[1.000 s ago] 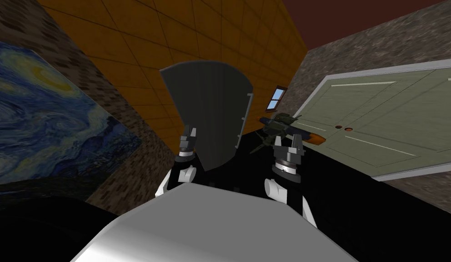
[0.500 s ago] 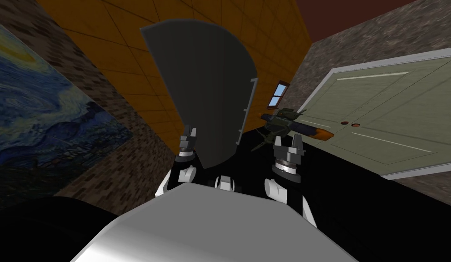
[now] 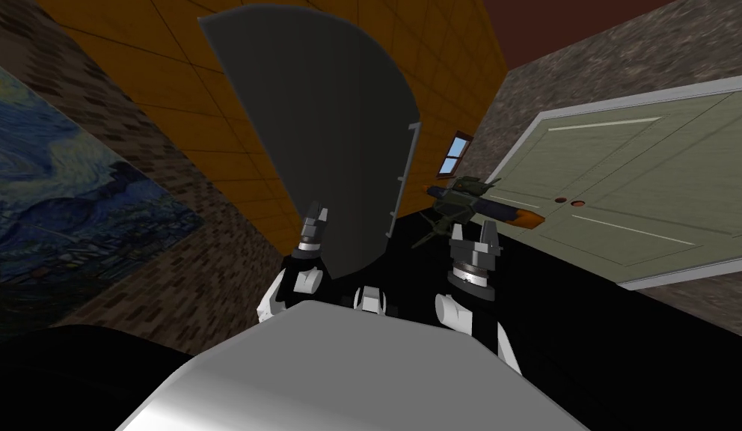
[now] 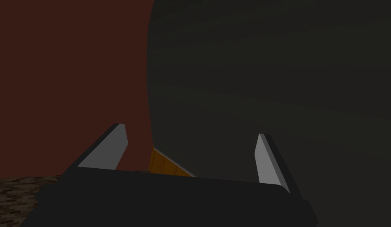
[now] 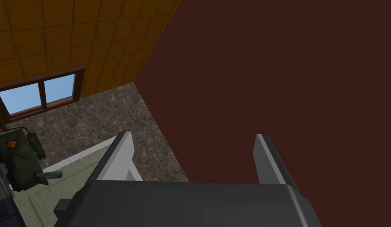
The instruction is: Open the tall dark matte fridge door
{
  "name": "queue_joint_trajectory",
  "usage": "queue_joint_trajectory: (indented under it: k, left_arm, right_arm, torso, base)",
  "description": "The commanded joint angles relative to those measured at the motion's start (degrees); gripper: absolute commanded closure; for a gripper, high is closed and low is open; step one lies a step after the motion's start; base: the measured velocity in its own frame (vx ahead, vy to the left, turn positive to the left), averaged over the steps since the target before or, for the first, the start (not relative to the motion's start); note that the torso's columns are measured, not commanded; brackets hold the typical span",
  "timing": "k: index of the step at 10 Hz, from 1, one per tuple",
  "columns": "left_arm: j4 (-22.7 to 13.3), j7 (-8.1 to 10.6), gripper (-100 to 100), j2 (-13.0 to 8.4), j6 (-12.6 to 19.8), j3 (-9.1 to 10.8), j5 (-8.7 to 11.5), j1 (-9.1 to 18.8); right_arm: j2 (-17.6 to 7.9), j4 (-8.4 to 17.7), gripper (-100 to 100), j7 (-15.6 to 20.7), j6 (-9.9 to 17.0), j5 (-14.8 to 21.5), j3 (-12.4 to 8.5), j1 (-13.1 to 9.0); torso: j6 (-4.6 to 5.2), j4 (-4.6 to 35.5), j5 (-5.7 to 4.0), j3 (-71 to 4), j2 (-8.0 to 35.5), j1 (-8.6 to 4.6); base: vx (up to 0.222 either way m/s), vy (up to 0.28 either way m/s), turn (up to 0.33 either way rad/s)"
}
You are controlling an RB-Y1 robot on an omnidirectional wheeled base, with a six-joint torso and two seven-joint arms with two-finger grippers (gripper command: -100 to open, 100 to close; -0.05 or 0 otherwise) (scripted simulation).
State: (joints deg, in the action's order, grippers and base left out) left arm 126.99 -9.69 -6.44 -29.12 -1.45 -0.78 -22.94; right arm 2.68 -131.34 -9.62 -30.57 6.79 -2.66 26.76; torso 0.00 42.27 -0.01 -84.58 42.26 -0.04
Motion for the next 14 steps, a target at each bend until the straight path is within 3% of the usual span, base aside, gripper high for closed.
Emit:
queue_joint_trajectory:
  k: [1, 14]
  left_arm:
    - [-0.06, -1.74, -100, -0.88, 4.44, 0.25, -0.44, 2.68]
    - [0.92, -7.62, -100, -1.68, 21.78, 1.27, -1.95, 12.74]
  right_arm:
    - [0.00, 0.00, 0, 0.00, 0.00, 0.00, 0.00, 0.00]
    - [0.00, 0.00, 0, 0.00, 0.00, 0.00, 0.00, 0.00]
  torso:
    - [0.00, 0.01, 0.01, 0.01, 0.02, 0.03]
    - [0.01, 0.00, 0.01, -0.01, -0.01, 0.02]
  base:
    - [0.059, -0.058, -0.048]
    - [0.038, -0.041, -0.037]
